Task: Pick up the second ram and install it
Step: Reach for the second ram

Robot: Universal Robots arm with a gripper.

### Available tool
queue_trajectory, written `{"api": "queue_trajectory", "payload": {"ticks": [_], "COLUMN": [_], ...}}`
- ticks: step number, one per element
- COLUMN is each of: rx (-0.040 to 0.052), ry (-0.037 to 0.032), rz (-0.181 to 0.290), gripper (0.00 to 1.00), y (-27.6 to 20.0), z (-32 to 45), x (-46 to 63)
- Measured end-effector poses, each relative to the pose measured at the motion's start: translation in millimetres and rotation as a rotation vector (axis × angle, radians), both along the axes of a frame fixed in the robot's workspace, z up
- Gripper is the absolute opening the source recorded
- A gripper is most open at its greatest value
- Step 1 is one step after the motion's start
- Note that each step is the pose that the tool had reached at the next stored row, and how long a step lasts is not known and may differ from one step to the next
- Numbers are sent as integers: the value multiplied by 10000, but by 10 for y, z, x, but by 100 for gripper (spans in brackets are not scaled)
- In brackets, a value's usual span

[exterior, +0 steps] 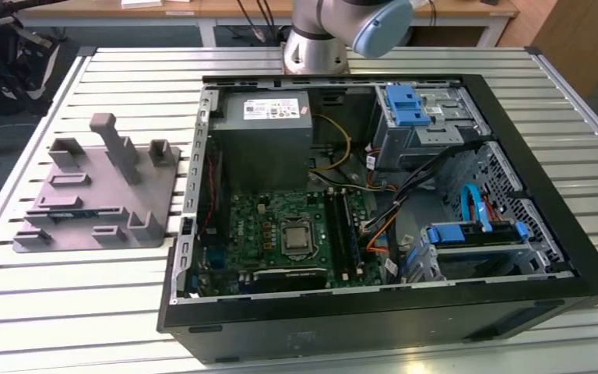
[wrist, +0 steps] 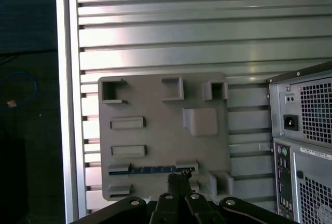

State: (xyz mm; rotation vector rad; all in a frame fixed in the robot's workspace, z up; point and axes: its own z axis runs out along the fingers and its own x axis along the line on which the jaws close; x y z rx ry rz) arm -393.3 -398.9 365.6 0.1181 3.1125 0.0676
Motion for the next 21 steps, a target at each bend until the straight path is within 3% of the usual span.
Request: {"api": "queue_trajectory", "payload": {"ticks": [5,12,21], "rx": [0,1,2], "ry": [0,8,22], "rz": [0,0,1], "gripper": [10,10,10], "y": [-16,-100,-186], "z": [-91,-219,-383], "x": [-73,-151,-157]}}
